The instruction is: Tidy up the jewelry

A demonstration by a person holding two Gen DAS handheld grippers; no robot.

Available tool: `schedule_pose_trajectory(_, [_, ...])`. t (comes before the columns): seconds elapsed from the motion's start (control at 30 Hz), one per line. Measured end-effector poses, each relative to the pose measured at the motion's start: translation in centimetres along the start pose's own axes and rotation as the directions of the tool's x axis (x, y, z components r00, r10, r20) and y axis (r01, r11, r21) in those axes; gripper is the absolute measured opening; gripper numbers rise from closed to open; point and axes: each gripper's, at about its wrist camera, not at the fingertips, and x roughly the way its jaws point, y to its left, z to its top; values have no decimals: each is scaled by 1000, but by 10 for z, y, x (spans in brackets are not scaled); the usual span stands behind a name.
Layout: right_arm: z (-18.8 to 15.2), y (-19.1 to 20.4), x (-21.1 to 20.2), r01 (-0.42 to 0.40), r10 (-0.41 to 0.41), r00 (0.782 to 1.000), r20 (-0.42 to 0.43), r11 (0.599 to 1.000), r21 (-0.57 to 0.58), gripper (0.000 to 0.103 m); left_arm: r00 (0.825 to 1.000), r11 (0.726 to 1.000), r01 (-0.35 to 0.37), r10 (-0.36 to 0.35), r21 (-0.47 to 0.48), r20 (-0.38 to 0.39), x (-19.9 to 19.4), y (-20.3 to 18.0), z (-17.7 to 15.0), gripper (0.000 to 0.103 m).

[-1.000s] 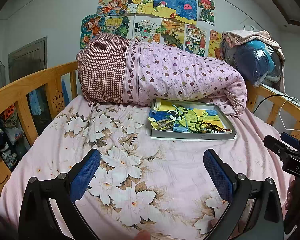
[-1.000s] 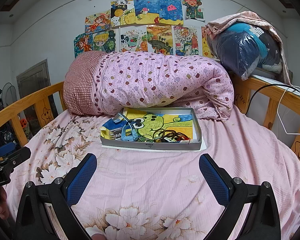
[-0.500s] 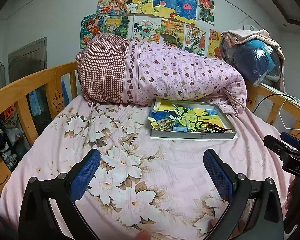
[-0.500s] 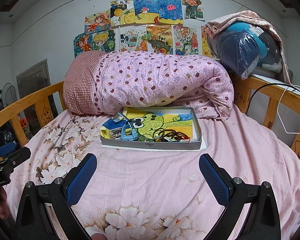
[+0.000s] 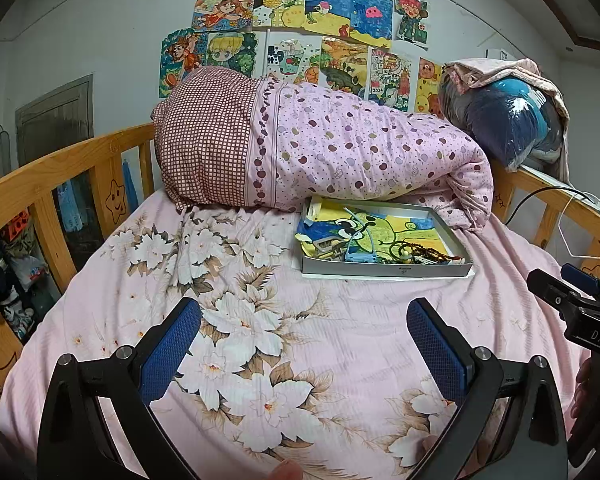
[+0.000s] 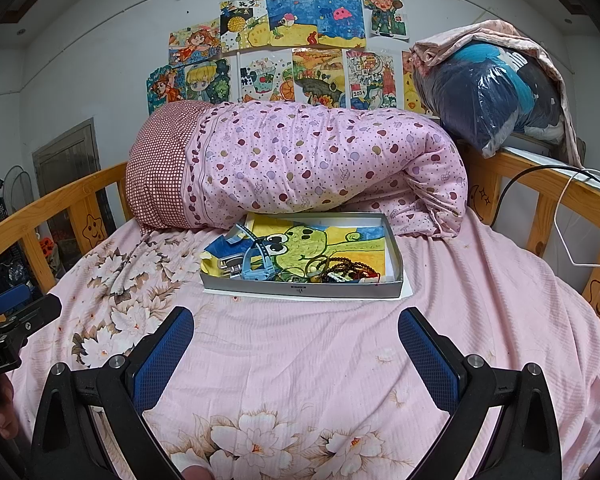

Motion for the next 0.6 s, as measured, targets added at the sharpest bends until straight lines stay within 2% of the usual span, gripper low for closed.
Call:
schedule_pose_trajectory(0.5, [1, 0, -1, -1, 1, 1000, -3, 1000, 1, 103, 1000, 1000, 2, -2, -1, -10, 0, 2, -1, 101])
schedule_pose_trajectory(0.6, [1, 0, -1, -1, 1, 1000, -3, 1000, 2, 103, 999, 999, -43, 43, 15, 4, -2, 3, -1, 101])
